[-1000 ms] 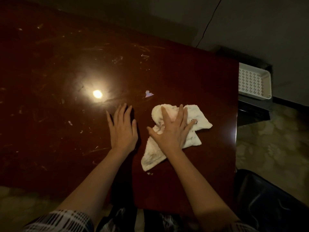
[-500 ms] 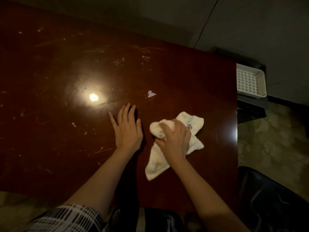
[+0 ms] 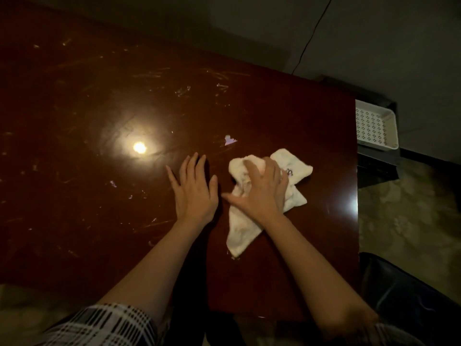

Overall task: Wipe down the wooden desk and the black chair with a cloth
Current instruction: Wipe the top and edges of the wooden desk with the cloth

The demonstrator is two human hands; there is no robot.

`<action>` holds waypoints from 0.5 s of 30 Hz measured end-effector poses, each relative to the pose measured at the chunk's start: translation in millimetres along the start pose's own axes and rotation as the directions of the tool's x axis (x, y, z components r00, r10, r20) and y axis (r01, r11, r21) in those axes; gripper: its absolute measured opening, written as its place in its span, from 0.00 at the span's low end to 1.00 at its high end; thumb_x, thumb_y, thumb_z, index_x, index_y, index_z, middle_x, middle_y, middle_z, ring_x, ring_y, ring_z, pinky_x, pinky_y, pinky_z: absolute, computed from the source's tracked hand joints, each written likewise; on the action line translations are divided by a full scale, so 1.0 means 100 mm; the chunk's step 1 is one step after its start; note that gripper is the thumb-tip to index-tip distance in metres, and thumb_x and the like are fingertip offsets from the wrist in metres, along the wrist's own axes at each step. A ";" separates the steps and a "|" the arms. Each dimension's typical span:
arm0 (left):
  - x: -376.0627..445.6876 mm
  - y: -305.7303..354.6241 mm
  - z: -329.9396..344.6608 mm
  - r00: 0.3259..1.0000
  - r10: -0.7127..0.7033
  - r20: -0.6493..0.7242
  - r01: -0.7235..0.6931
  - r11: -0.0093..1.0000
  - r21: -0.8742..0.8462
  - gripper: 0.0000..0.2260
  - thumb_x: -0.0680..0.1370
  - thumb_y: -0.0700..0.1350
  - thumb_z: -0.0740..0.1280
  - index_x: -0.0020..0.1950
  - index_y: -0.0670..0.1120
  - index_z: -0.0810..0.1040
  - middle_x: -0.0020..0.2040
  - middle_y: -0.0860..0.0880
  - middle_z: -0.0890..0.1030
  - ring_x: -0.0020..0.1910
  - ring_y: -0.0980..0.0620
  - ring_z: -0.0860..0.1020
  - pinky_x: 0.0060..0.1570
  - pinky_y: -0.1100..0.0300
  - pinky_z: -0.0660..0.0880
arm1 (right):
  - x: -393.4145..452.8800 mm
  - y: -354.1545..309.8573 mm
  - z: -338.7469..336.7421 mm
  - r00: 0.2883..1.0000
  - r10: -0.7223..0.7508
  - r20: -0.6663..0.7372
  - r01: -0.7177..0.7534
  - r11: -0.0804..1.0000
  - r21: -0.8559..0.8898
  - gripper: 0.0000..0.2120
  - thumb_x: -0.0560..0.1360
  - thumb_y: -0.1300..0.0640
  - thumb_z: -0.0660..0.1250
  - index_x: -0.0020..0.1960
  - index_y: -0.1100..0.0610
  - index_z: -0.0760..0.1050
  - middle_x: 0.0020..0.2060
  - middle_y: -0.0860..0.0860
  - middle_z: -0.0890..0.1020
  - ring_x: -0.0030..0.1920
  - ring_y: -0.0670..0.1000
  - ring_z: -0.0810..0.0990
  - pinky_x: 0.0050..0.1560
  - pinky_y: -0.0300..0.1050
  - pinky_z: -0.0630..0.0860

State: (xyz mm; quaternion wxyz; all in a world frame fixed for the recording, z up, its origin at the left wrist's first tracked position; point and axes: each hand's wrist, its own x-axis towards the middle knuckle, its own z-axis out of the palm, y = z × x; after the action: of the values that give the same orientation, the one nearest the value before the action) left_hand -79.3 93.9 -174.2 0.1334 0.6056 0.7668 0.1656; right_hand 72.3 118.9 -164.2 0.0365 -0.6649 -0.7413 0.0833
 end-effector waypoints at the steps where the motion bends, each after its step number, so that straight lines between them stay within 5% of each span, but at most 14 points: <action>1: 0.00 0.00 0.00 1.000 -0.002 0.000 0.002 1.000 0.003 0.26 0.78 0.55 0.49 0.73 0.45 0.63 0.73 0.46 0.64 0.74 0.48 0.57 0.71 0.42 0.38 | -0.15 0.02 0.02 1.000 -0.030 0.009 0.030 0.999 -0.015 0.45 0.60 0.23 0.59 0.70 0.45 0.63 0.70 0.58 0.61 0.72 0.59 0.57 0.69 0.62 0.51; 4: -0.01 -0.02 -0.01 1.000 0.004 -0.020 -0.005 1.000 -0.026 0.27 0.78 0.57 0.47 0.73 0.45 0.63 0.73 0.46 0.64 0.74 0.49 0.58 0.71 0.44 0.37 | -0.46 0.04 0.09 0.995 -0.082 -0.055 0.079 0.996 -0.045 0.39 0.63 0.25 0.58 0.67 0.45 0.66 0.67 0.57 0.67 0.69 0.58 0.63 0.67 0.61 0.55; 8: -0.01 -0.03 0.00 0.999 -0.006 -0.053 0.002 0.997 -0.077 0.26 0.79 0.56 0.47 0.72 0.45 0.65 0.72 0.46 0.66 0.73 0.50 0.60 0.72 0.47 0.36 | -0.19 0.06 0.09 0.989 -0.112 -0.100 0.107 0.993 -0.052 0.26 0.67 0.42 0.71 0.62 0.48 0.72 0.62 0.58 0.72 0.64 0.60 0.70 0.62 0.62 0.63; 15: -0.01 -0.05 0.03 0.997 0.020 -0.079 -0.025 0.997 -0.067 0.25 0.79 0.55 0.46 0.70 0.46 0.68 0.72 0.47 0.66 0.73 0.50 0.60 0.70 0.49 0.35 | 0.16 -0.08 0.00 0.998 -0.044 -0.047 0.044 0.999 -0.003 0.24 0.72 0.47 0.68 0.67 0.48 0.69 0.69 0.57 0.66 0.70 0.57 0.61 0.69 0.59 0.54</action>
State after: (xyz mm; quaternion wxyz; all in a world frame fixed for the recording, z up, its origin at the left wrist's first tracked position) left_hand -82.1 92.5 -179.2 0.1220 0.6024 0.7584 0.2168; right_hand 62.8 134.4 -163.8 0.0553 -0.6502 -0.7549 0.0660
